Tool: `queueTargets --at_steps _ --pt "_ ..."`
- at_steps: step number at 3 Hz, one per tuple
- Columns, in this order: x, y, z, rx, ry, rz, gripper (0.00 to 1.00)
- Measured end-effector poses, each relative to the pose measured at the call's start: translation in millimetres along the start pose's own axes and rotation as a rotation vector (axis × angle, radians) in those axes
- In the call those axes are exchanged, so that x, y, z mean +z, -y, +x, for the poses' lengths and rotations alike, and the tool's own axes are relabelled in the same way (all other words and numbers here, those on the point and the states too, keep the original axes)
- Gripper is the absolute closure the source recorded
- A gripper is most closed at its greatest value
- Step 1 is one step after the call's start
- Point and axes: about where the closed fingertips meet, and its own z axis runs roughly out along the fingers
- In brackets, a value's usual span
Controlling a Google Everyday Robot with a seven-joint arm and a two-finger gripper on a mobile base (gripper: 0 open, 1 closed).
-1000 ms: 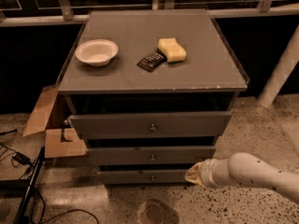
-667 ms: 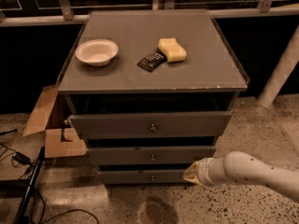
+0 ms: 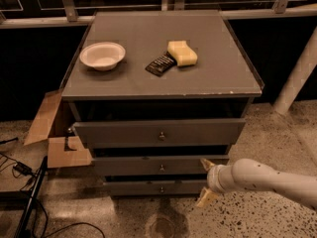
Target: Open middle drawer
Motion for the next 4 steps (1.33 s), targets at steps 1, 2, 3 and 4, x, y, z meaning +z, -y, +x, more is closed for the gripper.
queueTargets --at_steps 1,2,3,4 --pt "13.1 10.4 2.3 -0.005 -0.001 0.007 0.0" --pt "24.9 23.5 1.2 -0.012 -0.001 0.011 0.0" --pt "37.6 34.5 -3.0 -0.024 -0.008 0.003 0.0" --pt "47.7 43.8 -10.4 -0.046 -0.023 -0.01 0.0"
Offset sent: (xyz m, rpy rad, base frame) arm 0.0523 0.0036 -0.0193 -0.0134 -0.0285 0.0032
